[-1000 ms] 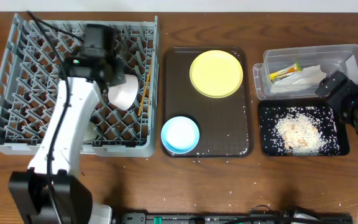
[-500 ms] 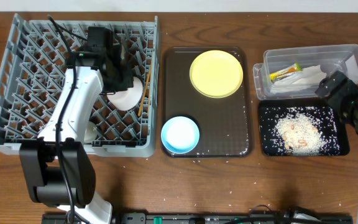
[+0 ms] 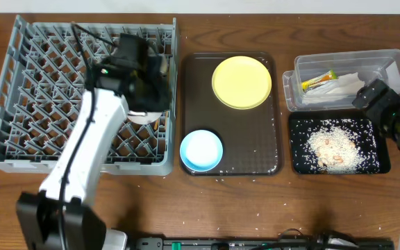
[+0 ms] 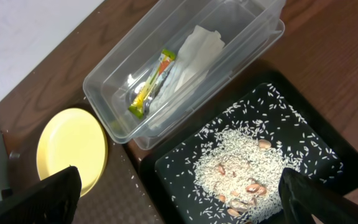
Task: Sort waste into correct bins and load items into the dishwasher
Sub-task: 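Reach the left gripper to the blue bowl and grasp its rim, then lift the blue bowl and carry it left into the rack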
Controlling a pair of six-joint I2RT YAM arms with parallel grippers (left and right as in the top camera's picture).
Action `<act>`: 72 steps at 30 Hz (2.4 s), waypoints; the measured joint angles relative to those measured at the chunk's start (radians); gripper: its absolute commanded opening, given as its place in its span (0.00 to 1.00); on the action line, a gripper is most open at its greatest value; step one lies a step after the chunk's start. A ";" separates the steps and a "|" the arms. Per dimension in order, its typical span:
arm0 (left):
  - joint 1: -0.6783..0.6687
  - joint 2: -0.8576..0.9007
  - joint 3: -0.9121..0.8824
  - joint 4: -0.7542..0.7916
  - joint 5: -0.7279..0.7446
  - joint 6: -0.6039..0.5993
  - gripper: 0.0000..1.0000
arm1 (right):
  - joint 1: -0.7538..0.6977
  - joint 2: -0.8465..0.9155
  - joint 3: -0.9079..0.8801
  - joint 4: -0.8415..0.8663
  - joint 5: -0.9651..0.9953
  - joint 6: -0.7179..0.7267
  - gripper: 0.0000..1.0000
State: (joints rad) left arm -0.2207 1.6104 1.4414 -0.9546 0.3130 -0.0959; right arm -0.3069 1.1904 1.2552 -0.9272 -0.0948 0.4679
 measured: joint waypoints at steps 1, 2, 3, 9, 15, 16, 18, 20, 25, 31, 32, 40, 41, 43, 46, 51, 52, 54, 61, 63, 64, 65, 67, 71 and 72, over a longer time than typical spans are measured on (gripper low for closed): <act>-0.032 -0.013 0.000 -0.017 0.000 0.000 0.08 | 0.000 0.000 0.000 0.000 0.000 0.000 0.99; -0.063 -0.019 0.000 -0.031 -0.002 0.000 0.08 | 0.000 0.000 0.000 0.000 0.000 0.000 0.99; -0.096 -0.020 0.000 -0.039 -0.006 -0.004 0.08 | 0.000 0.000 0.000 0.000 0.000 0.000 0.99; -0.282 0.004 -0.135 0.048 -0.124 -0.147 0.08 | 0.000 0.000 0.000 0.000 0.000 0.000 0.99; -0.411 0.110 -0.288 0.282 -0.167 -0.294 0.07 | 0.000 0.000 0.000 0.000 0.000 0.000 0.99; -0.432 0.136 -0.296 0.313 -0.166 -0.307 0.08 | 0.000 0.000 0.000 0.000 0.000 0.000 0.99; -0.469 0.184 -0.301 0.387 -0.147 -0.328 0.07 | 0.000 0.000 0.000 0.000 0.000 0.000 0.99; -0.505 0.225 -0.302 0.462 -0.096 -0.345 0.08 | 0.000 0.000 0.000 0.000 0.000 0.000 0.99; -0.584 0.249 -0.280 0.533 0.056 -0.344 0.08 | 0.000 0.000 0.000 0.000 0.000 0.000 0.99; -0.601 0.211 -0.109 0.320 0.077 -0.249 0.30 | 0.000 0.000 0.000 0.000 0.000 0.000 0.99; -0.589 0.193 -0.101 0.288 0.053 -0.248 0.33 | 0.000 0.000 0.000 0.000 0.000 0.000 0.99; -0.428 0.169 -0.102 0.211 -0.092 -0.207 0.47 | 0.000 0.000 0.000 0.000 0.000 0.000 0.99; -0.412 0.178 -0.106 0.212 -0.096 -0.198 0.47 | 0.000 0.000 0.000 0.000 0.000 0.000 0.99; -0.390 0.210 -0.108 0.220 -0.081 -0.166 0.47 | 0.000 0.000 0.000 0.000 0.000 0.000 0.99; -0.389 0.270 -0.109 0.230 -0.040 -0.120 0.43 | 0.000 0.000 0.000 0.000 0.000 0.000 0.99; -0.398 0.367 -0.112 0.257 0.016 -0.076 0.26 | 0.000 0.000 0.000 0.000 0.000 0.000 0.99; -0.398 0.382 -0.112 0.264 0.032 -0.066 0.19 | 0.000 0.000 0.000 0.000 0.000 0.000 0.99; -0.398 0.404 -0.112 0.277 0.058 -0.053 0.08 | 0.000 0.000 0.000 0.000 0.000 0.000 0.99; -0.397 0.415 -0.111 0.240 0.100 -0.053 0.07 | 0.000 0.000 0.000 0.000 0.000 0.000 0.99; -0.392 0.396 -0.104 0.183 0.090 -0.055 0.07 | 0.000 0.000 0.000 0.000 0.000 0.000 0.99; -0.385 0.366 -0.092 0.146 0.063 -0.060 0.08 | 0.000 0.000 0.000 0.000 0.000 0.000 0.99; -0.381 0.352 -0.087 0.138 0.051 -0.060 0.08 | 0.000 0.000 0.000 0.000 0.000 0.000 0.99; -0.361 0.285 -0.043 0.074 -0.034 -0.065 0.08 | 0.000 0.000 0.000 0.000 0.000 0.000 0.99; -0.296 0.078 0.029 0.014 -0.336 -0.068 0.07 | 0.000 0.000 0.000 0.000 0.000 0.000 0.99; -0.277 0.023 0.040 0.002 -0.446 -0.069 0.07 | 0.000 0.000 0.000 0.000 0.000 0.000 0.99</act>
State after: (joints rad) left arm -0.4976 1.6333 1.4811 -0.9527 -0.1326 -0.1646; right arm -0.3065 1.1908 1.2552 -0.9272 -0.0948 0.4679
